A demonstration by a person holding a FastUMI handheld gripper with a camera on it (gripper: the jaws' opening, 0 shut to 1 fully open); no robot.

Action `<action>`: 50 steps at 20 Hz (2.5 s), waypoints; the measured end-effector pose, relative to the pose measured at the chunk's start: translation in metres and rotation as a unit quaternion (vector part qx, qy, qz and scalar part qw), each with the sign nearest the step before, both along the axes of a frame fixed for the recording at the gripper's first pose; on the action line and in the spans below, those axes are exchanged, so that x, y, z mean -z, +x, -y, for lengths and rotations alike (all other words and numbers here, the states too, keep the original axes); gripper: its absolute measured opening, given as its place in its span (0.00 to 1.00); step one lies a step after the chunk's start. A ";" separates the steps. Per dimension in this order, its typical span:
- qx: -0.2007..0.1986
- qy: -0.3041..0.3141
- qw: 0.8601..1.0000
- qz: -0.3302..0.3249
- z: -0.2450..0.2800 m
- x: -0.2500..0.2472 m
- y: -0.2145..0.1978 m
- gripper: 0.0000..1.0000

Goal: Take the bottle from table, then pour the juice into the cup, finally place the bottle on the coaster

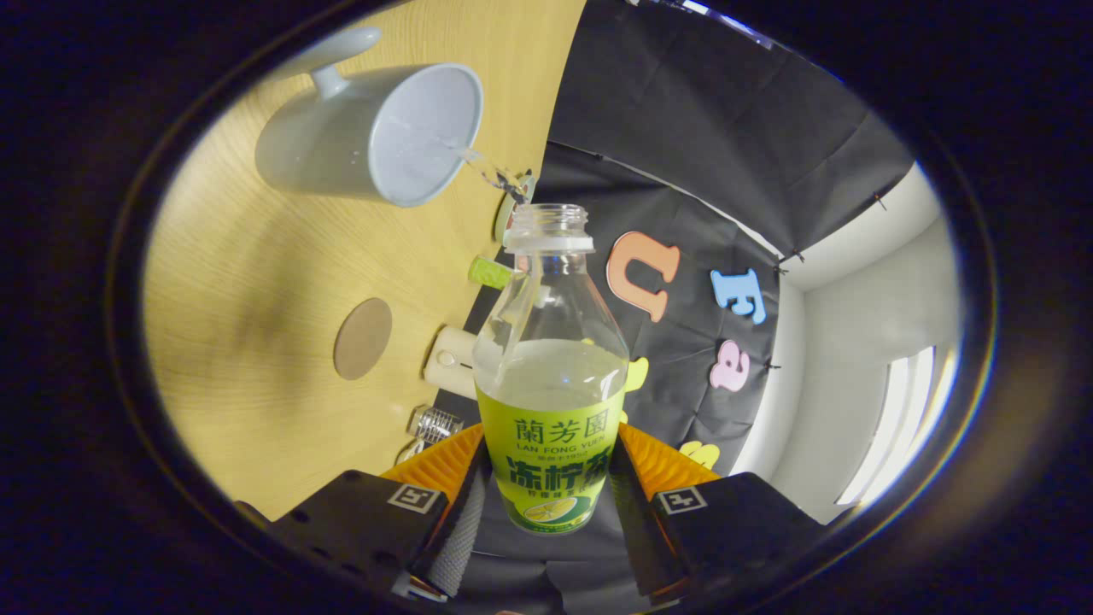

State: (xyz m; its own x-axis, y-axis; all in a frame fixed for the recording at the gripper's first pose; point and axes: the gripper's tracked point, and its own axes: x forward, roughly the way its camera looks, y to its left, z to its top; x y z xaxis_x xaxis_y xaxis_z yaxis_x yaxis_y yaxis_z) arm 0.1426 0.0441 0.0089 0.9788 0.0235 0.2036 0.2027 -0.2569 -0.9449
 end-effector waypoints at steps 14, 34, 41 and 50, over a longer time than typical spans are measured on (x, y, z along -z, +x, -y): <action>-0.006 -0.051 0.998 0.045 -0.009 -0.011 -0.006 0.77; -0.020 -0.103 0.991 0.080 -0.018 -0.018 -0.009 0.77; -0.026 -0.093 0.992 0.082 -0.018 -0.018 -0.010 0.77; -0.011 0.075 0.997 -0.013 0.001 -0.006 0.001 0.78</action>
State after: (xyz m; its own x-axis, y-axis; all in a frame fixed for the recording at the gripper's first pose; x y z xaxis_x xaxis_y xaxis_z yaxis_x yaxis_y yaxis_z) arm 0.1432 0.0428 0.0147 0.9833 0.0166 0.1812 0.1820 -0.1085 -0.9773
